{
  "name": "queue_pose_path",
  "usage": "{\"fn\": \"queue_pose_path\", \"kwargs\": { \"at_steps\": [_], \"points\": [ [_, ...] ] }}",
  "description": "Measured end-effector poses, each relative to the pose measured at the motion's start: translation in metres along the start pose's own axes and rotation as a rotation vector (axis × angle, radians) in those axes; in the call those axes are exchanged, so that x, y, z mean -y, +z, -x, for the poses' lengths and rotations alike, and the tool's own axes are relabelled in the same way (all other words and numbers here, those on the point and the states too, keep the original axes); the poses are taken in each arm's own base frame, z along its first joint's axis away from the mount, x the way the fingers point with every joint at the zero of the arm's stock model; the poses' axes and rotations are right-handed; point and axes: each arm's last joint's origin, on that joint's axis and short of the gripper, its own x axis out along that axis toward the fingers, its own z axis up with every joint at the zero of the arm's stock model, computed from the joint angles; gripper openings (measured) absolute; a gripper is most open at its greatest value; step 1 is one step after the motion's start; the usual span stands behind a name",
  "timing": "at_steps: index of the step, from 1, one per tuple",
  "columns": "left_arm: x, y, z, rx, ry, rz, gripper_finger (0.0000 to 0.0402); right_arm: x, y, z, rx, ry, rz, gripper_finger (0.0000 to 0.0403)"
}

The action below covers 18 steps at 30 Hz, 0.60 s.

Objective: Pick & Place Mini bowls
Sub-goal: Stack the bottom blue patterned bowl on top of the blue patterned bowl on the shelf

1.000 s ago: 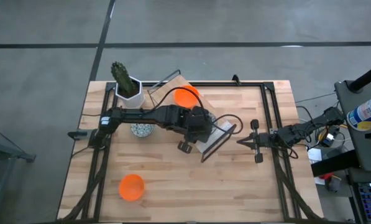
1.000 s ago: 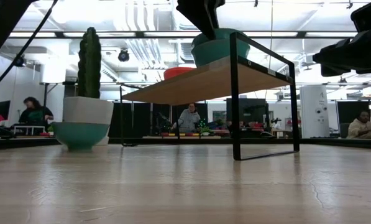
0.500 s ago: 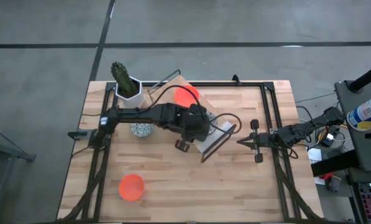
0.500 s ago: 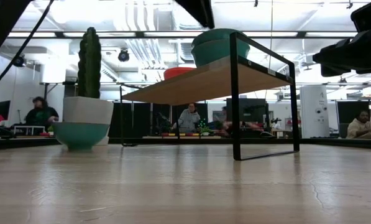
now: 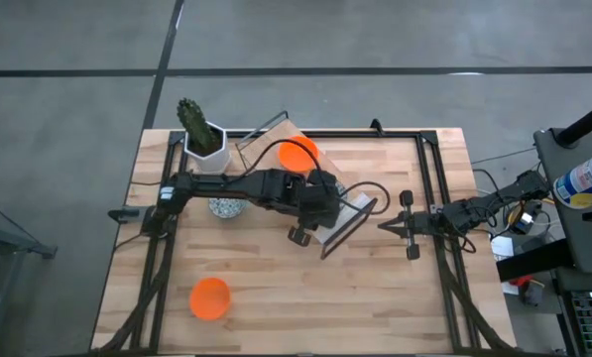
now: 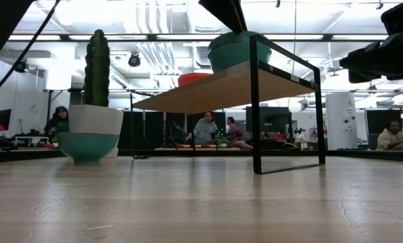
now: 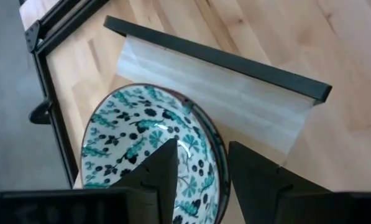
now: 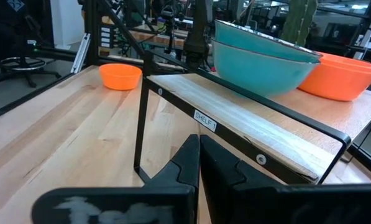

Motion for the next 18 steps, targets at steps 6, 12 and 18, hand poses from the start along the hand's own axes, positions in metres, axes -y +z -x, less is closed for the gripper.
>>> {"fn": "queue_pose_path", "kwargs": {
  "at_steps": [6, 12, 18],
  "points": [
    [0.002, -0.001, -0.004, -0.013, -0.004, -0.006, 0.0137, 0.000, 0.000, 0.000, 0.000, 0.000, 0.000, 0.0008],
    [-0.004, 0.002, 0.011, 0.022, 0.041, -0.010, 0.0137, 0.000, 0.000, 0.000, 0.000, 0.000, -0.001, 0.0008],
    [-0.007, 0.002, 0.009, -0.005, 0.126, -0.015, 0.0137, 0.000, 0.000, 0.000, 0.000, 0.000, -0.002, 0.0008]
  ]
}}
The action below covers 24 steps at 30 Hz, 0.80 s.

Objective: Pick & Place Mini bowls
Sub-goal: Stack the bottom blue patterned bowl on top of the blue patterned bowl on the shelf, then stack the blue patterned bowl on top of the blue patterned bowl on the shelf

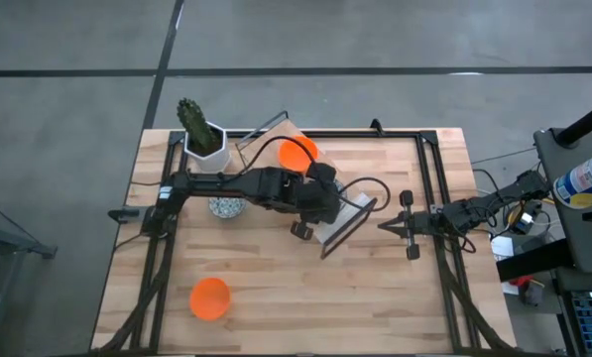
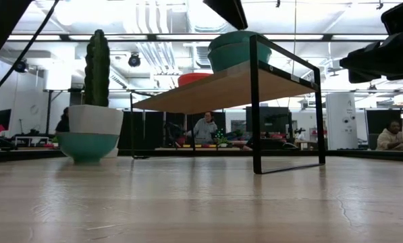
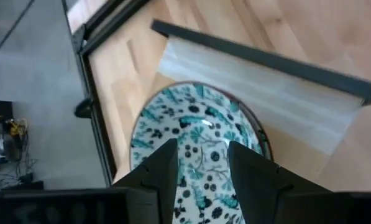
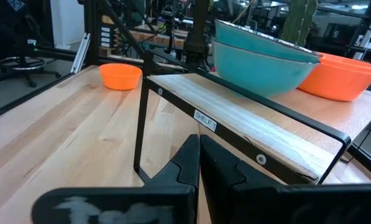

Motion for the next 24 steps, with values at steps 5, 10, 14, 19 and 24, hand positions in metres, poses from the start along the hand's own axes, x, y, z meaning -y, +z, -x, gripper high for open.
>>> {"fn": "queue_pose_path", "kwargs": {
  "at_steps": [5, 10, 14, 19, 24],
  "points": [
    [0.007, -0.004, -0.010, -0.032, -0.028, -0.015, 0.0137, 0.000, 0.000, 0.000, 0.000, 0.000, -0.002, 0.0008],
    [0.008, -0.005, -0.013, -0.049, -0.014, -0.018, 0.0137, 0.000, 0.000, 0.000, 0.000, 0.000, -0.005, 0.0008],
    [0.005, -0.003, -0.009, -0.032, 0.008, -0.010, 0.0137, 0.000, 0.000, 0.000, 0.000, 0.000, 0.001, 0.0008],
    [0.004, -0.001, -0.009, -0.008, 0.013, 0.007, 0.0137, 0.000, 0.000, 0.000, 0.000, 0.000, 0.002, 0.0008],
    [0.005, -0.002, -0.011, -0.021, 0.017, -0.006, 0.0137, 0.000, 0.000, 0.000, 0.000, 0.000, 0.001, 0.0008]
  ]
}}
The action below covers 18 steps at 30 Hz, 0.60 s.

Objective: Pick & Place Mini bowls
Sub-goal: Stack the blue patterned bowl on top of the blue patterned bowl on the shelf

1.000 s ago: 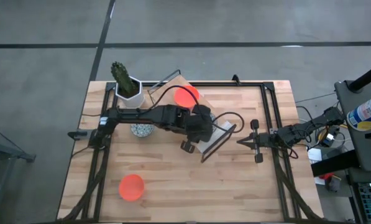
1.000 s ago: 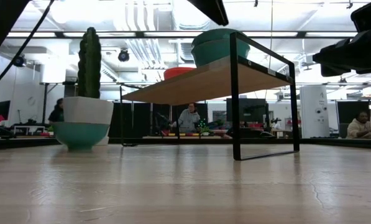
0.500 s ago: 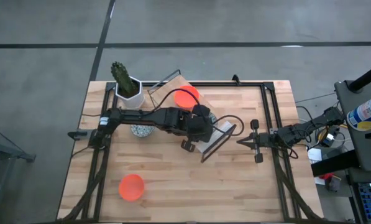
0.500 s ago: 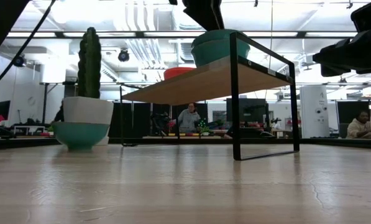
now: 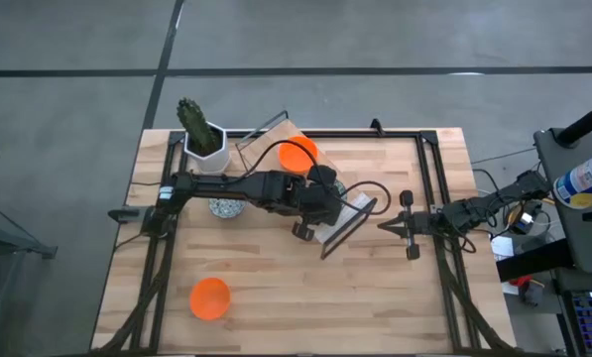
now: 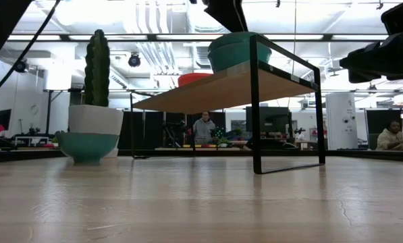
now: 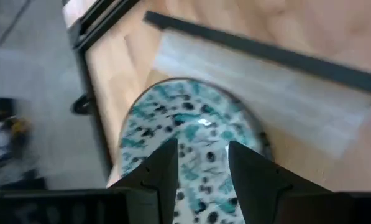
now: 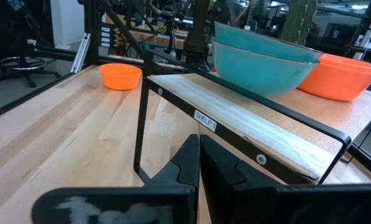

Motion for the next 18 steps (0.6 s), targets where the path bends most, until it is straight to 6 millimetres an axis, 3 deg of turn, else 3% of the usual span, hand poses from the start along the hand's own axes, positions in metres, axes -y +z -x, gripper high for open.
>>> {"fn": "queue_pose_path", "kwargs": {
  "at_steps": [3, 7, 15, 18],
  "points": [
    [-0.001, -0.003, 0.006, -0.091, 0.135, -0.025, 0.0137, 0.000, 0.000, 0.000, 0.000, 0.000, -0.003, 0.0008],
    [-0.004, -0.017, 0.034, -0.191, 0.223, -0.004, 0.0137, 0.000, 0.000, 0.000, 0.001, 0.000, 0.001, 0.0008],
    [0.000, -0.050, 0.093, -0.194, -0.082, 0.336, 0.0137, 0.000, 0.000, 0.000, 0.000, 0.000, -0.003, 0.0008],
    [0.003, -0.061, 0.112, -0.179, -0.142, 0.390, 0.0137, 0.000, 0.000, 0.000, -0.001, 0.000, 0.001, 0.0008]
  ]
}}
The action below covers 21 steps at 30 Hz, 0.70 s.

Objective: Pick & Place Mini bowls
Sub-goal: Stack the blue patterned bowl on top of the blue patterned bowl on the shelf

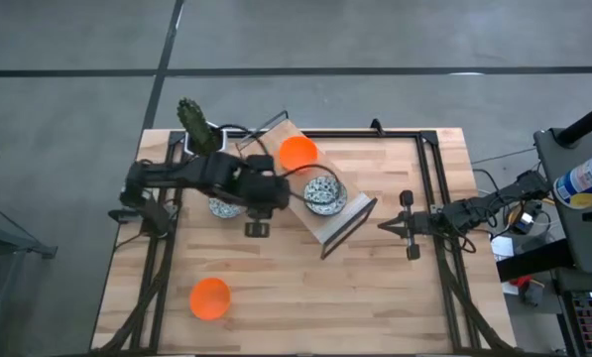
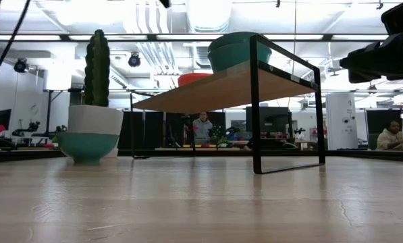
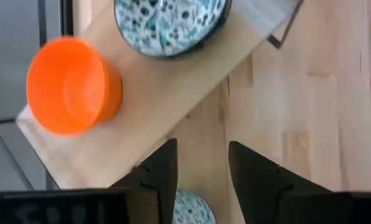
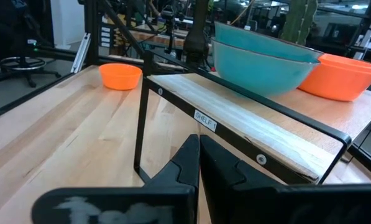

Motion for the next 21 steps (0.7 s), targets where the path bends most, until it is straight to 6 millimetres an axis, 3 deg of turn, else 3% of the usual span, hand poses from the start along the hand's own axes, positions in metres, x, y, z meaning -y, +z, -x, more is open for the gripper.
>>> {"fn": "queue_pose_path", "kwargs": {
  "at_steps": [8, 13, 21],
  "points": [
    [0.005, -0.064, 0.007, -0.065, 0.014, 0.127, 0.0137, 0.000, 0.000, 0.000, 0.000, 0.000, -0.003, 0.0008],
    [0.012, -0.099, -0.025, -0.036, 0.052, 0.219, 0.0137, 0.000, 0.000, 0.000, 0.000, 0.000, 0.000, 0.0008],
    [0.028, -0.143, -0.088, -0.083, 0.071, 0.203, 0.0137, 0.000, 0.000, 0.000, 0.000, 0.000, -0.004, 0.0008]
  ]
}}
